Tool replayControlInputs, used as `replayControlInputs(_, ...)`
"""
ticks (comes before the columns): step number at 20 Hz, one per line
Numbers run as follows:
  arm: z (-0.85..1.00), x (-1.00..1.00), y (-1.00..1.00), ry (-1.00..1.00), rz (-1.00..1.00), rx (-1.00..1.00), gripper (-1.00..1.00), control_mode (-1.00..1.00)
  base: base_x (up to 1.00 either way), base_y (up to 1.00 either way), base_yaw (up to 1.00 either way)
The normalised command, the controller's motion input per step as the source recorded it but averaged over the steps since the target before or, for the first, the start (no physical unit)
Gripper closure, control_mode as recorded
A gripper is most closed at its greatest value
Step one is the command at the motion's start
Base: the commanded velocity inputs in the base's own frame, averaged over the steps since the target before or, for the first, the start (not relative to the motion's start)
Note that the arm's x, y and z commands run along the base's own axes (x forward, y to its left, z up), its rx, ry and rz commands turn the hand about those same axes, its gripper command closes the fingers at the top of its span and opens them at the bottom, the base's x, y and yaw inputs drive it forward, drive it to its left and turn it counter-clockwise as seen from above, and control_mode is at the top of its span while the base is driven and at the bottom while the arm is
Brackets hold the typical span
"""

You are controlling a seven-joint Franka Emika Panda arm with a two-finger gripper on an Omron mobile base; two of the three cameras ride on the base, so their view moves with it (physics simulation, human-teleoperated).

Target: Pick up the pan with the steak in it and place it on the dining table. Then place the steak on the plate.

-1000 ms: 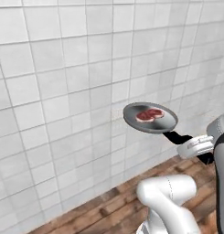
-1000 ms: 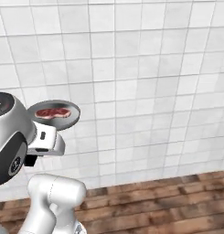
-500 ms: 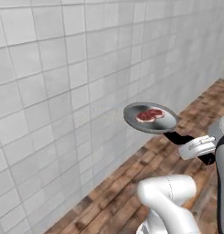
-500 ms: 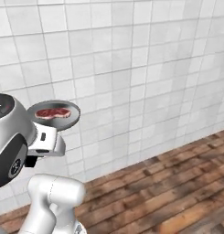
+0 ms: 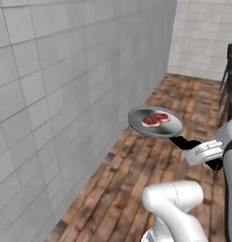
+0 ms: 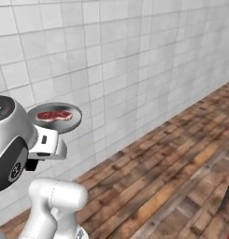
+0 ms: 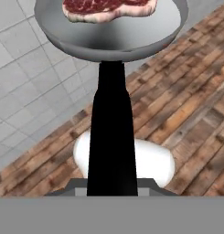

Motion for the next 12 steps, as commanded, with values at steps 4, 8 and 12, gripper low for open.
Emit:
replayControlInputs(4, 0.0, 0.0, 0.0, 0.0, 0.0, 0.0, 1.0, 1.0, 0.0, 0.0, -0.5)
replayControlInputs(8, 0.0, 0.0, 0.0, 0.0, 0.0, 0.0, 1.0, 1.0, 0.0, 0.0, -0.5)
replayControlInputs(12, 0.0, 0.0, 0.0, 0.0, 0.0, 0.0, 1.0, 1.0, 0.0, 0.0, -0.5)
